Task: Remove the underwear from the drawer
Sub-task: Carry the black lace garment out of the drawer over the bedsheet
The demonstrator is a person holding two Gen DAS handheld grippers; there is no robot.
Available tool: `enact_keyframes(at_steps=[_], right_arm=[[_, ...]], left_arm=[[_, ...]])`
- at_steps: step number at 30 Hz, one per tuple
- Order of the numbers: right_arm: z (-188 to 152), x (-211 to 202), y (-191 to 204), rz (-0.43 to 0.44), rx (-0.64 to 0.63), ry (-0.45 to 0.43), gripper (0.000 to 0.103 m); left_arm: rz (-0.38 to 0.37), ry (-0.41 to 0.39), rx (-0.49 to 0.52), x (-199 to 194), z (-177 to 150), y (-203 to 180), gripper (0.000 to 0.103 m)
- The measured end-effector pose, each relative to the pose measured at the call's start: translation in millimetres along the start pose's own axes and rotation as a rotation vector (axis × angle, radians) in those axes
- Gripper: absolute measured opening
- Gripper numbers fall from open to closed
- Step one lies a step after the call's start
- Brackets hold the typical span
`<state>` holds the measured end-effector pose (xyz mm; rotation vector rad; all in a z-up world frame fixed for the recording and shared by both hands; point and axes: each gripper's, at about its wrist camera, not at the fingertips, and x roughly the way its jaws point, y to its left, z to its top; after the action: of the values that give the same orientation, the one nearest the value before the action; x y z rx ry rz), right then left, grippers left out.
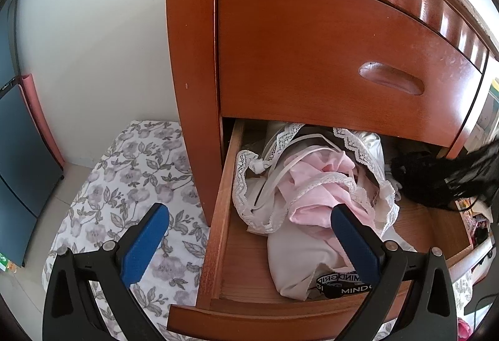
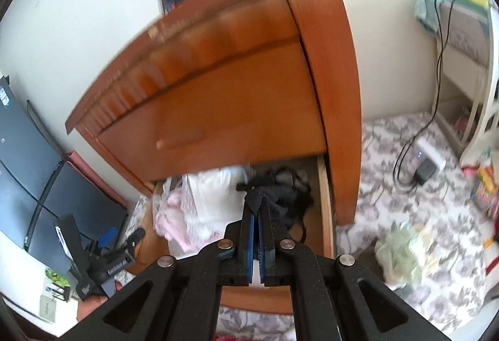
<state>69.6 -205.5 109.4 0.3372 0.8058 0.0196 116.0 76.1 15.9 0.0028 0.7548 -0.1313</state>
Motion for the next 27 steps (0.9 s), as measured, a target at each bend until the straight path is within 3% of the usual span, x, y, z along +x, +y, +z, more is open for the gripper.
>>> enact_keyframes(at_steps=[5,13,23,27], right_arm=[[21,-24,7,0.014,-0.018,-0.076,0.002],[36,-80,-4,-0.037,-0.003,-0.215,0.002],[40,-169,-13,-0.210,0.000,-0.459,0.002],[38,-180,-26,-0.295,0.023,-0.491,0.002]], left_arm=[[-0.001,0.003,0.010,0,0,-4,0.103],[-0.006,0.002,0.017,-1,0,-4,0.103],[-0.007,0.005,0.030,-1,0,-6,0.103],[-0.008,0.004,0.037,-1,0,-7,0.103]])
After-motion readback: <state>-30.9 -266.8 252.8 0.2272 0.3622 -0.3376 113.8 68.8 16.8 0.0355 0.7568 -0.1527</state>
